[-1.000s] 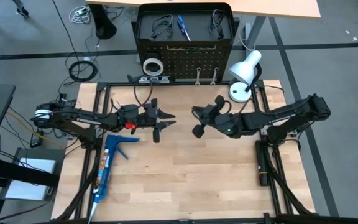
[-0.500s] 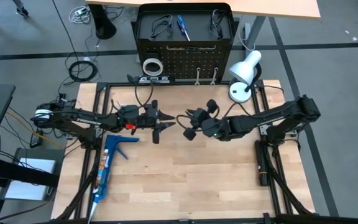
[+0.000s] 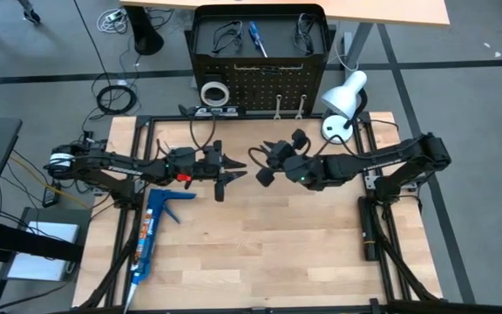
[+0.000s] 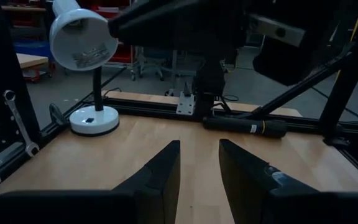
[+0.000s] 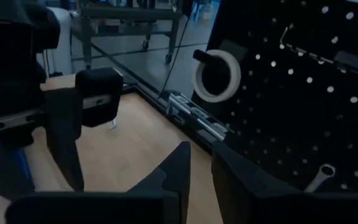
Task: Hang tools onto peg board
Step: Remove the right safety glasses from the top of the peg board
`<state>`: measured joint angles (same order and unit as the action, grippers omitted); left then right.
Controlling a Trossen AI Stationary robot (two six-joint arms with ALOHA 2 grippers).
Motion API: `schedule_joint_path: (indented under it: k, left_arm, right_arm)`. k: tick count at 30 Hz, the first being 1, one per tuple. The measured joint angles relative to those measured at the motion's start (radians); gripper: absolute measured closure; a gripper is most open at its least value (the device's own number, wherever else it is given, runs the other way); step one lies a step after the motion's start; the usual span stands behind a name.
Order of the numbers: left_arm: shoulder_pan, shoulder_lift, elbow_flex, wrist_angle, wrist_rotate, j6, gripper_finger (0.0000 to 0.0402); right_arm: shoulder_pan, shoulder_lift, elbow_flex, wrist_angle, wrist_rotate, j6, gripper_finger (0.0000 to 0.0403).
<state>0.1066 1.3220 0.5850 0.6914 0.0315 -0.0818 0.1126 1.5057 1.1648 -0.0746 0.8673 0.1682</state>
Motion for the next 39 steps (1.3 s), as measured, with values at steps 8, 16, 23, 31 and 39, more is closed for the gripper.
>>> schedule_joint_path:
  k: [8, 16, 23, 31, 39]
  left_arm:
    - [0.000, 0.000, 0.000, -0.003, -0.004, 0.021, 0.0287]
    - [0.000, 0.000, 0.000, -0.010, -0.007, 0.029, 0.0287]
    - [0.000, 0.000, 0.000, -0.013, -0.033, 0.029, 0.0287]
    - [0.000, 0.000, 0.000, -0.014, -0.033, 0.029, 0.0287]
    - [0.000, 0.000, 0.000, -0.019, -0.061, 0.054, 0.0287]
  right_arm:
    - [0.002, 0.000, -0.001, -0.085, -0.007, 0.040, 0.0301]
    - [0.001, 0.000, -0.001, -0.286, -0.004, 0.168, 0.0279]
    - [0.001, 0.000, -0.015, -0.369, -0.001, 0.247, 0.0279]
    - [-0.013, 0.000, -0.157, -0.373, 0.010, 0.390, 0.0280]
    - [-0.027, 0.001, -0.258, -0.330, 0.005, 0.506, 0.0278]
